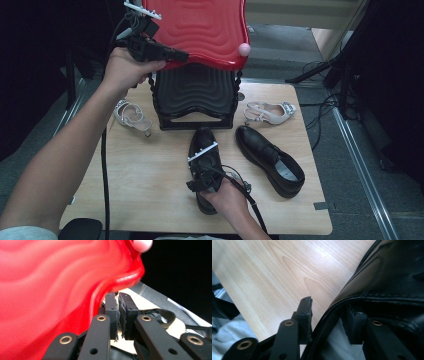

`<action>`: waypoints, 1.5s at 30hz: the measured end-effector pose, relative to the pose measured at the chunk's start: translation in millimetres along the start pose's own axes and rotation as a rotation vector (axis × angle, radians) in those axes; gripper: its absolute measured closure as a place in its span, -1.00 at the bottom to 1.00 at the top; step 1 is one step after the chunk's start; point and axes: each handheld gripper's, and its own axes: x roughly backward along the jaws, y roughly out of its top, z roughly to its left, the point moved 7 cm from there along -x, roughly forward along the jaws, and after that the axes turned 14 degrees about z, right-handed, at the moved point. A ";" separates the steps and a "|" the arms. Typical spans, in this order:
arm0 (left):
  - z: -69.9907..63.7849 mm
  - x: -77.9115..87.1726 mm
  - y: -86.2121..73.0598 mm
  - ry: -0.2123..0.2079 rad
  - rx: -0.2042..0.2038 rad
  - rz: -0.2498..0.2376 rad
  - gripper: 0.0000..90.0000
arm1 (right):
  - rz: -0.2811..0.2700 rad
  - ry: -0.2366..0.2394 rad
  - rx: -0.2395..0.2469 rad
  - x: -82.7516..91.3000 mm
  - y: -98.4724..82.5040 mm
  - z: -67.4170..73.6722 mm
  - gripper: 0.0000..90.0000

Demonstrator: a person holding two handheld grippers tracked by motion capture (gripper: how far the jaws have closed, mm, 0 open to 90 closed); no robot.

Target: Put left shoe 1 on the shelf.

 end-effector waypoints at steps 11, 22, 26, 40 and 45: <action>9.5 -7.7 23.7 0.095 -0.001 0.010 0.94 | 0.010 0.062 -0.010 3.0 -1.9 -9.2 0.73; 15.6 -16.3 25.6 0.129 0.025 0.043 0.95 | 0.012 0.131 -0.023 19.9 -15.4 -26.2 0.91; 16.0 -16.8 25.6 0.132 0.020 0.040 0.97 | 0.010 0.152 -0.033 29.0 -22.0 -33.3 0.93; 13.8 -16.2 23.6 0.107 0.067 0.050 1.00 | -0.071 0.213 -0.035 68.6 -22.2 -46.0 0.93; 11.1 -15.4 22.9 0.107 0.068 0.061 1.00 | -0.095 0.214 -0.005 81.8 -19.7 -38.8 0.93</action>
